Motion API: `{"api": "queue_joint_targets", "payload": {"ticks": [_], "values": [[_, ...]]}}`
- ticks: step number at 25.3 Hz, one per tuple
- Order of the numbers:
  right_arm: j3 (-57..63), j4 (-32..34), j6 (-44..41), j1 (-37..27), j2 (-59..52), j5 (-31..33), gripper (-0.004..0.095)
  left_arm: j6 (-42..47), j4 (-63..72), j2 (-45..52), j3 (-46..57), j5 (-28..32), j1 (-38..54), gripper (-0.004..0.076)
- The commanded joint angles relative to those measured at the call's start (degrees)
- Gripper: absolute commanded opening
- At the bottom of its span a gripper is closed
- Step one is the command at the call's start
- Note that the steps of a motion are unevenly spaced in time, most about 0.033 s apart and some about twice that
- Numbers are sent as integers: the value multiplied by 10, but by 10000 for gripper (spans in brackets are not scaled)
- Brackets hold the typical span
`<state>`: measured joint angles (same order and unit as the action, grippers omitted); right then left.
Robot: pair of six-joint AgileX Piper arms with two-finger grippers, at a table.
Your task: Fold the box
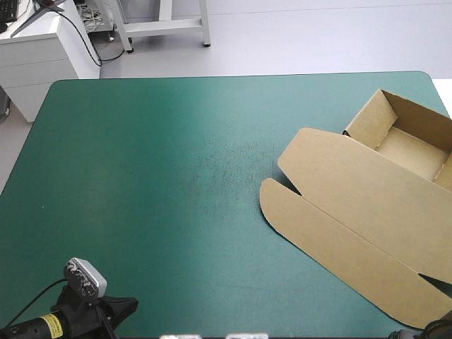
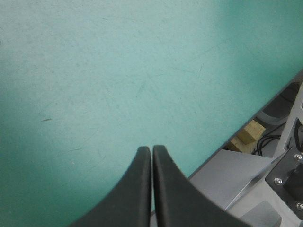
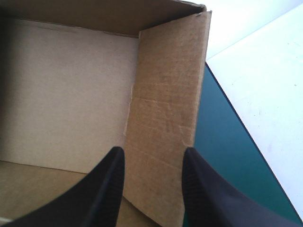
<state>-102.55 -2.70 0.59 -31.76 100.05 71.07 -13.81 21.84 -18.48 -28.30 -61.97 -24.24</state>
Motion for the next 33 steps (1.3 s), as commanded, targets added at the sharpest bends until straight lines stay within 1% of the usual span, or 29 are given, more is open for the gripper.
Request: {"api": "queue_joint_targets", "payload": {"ticks": [1, 2, 3, 6, 11, 16, 21, 25, 28, 31, 33], "values": [[-13, -37, 9, -4, -65, 6, 251, 3, 20, -5, -14, 29, -3, -8], [-13, -70, 21, -4, -81, 6, 147, 3, 20, -5, -14, 29, -3, -8], [-13, -104, 43, -3, -100, 6, -5, 3, 20, -5, -14, 29, -3, -8], [0, -142, 54, -2, -150, 6, 2, 3, 20, -5, -14, 29, -3, -8], [65, -130, 55, 25, -219, 6, 1, 3, 20, -5, -14, 29, -3, -8], [162, -119, 62, 90, -294, 6, 1, 3, 20, -5, -14, 29, -3, -8], [276, -119, 86, 175, -377, 2, 1, 3, 20, -5, -14, 29, -3, -8], [347, -119, 90, 216, -451, -9, 1, 3, 20, -5, -14, 29, -1, -8], [387, -120, 124, 230, -502, -19, -2, 3, 22, -5, -14, 29, 16, -8], [450, -122, 153, 232, -579, -57, -2, 3, 22, -5, -14, 29, 51, -8], [486, -132, 153, 232, -612, -75, -2, 3, 22, -5, -14, 29, 62, -8]]}}
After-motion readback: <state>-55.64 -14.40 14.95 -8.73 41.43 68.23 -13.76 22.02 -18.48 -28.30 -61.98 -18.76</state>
